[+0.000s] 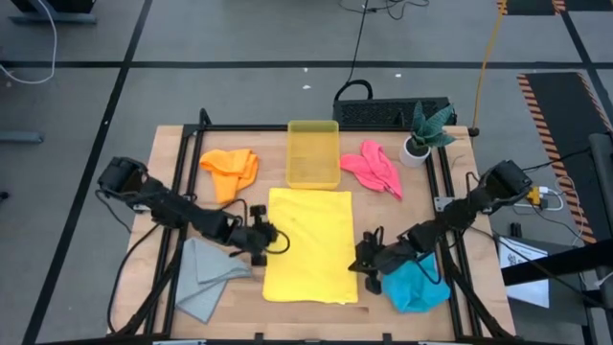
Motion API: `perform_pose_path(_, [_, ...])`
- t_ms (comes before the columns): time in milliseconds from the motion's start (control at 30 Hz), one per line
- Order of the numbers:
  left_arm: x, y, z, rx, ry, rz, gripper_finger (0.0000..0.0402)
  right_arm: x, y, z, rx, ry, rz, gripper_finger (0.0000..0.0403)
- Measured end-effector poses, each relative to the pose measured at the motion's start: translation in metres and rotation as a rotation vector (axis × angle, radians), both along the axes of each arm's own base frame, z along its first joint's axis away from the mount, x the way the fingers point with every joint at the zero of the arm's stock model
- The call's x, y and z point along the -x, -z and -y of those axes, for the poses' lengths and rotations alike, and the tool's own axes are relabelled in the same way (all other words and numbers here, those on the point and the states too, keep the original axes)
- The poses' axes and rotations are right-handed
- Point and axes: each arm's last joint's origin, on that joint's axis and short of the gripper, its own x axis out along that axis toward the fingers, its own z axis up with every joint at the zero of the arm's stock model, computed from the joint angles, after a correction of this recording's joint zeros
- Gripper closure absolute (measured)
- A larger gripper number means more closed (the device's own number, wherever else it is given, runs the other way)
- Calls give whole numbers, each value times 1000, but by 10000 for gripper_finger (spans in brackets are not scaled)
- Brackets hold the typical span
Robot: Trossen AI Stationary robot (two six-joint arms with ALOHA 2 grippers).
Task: Fold microfiber towels
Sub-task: Fold the yellow microfiber towel
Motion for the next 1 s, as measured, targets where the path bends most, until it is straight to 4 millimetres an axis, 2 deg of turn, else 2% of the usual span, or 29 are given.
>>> perform_pose_path(100, [-5,2,21,68,80,64,394,-5,-5,-5,26,-37,25,403])
perform_pose_path(167, [-3,12,33,75,113,58,398,-5,-3,-3,44,-33,14,403])
perform_pose_path(367, [3,40,54,110,115,-15,386,-8,17,18,95,59,-64,403])
perform_pose_path(467, [8,44,62,137,91,-29,393,-4,28,23,87,76,-155,403])
perform_pose_path(633, [19,36,80,198,146,-8,393,0,30,12,-3,33,-200,403])
perform_pose_path(767, [22,16,92,258,192,86,384,6,20,1,-45,-53,-175,403])
perform_pose_path(900, [25,6,94,250,180,142,386,7,2,-1,-4,-73,-58,403])
perform_pose_path(1000, [23,4,90,151,148,197,396,6,-6,2,42,-38,10,403])
